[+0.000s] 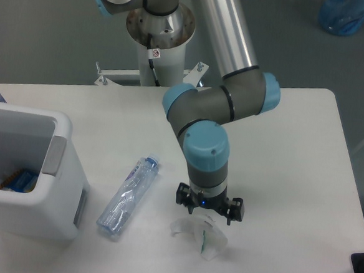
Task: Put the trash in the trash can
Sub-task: 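Close the gripper on the wrapper and lift it off the table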
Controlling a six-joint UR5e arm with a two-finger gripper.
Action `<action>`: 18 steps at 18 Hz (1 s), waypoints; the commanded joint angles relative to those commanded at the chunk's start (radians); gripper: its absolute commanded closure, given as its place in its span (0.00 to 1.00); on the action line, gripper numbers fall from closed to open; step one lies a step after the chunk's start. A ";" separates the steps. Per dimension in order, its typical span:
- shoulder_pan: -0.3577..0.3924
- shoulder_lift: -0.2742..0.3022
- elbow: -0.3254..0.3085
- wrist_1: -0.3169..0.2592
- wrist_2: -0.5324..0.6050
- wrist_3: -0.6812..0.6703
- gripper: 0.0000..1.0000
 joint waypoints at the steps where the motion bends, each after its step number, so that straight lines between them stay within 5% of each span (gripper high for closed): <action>1: -0.002 -0.009 0.002 0.000 0.002 -0.014 0.00; 8: -0.024 -0.072 0.040 0.006 0.087 -0.114 0.05; 11: -0.038 -0.074 0.043 0.006 0.106 -0.124 0.49; 12: -0.038 -0.074 0.043 0.006 0.106 -0.126 0.53; 16: -0.038 -0.072 0.048 0.005 0.101 -0.124 0.48; 18: -0.038 -0.072 0.046 0.006 0.101 -0.123 0.22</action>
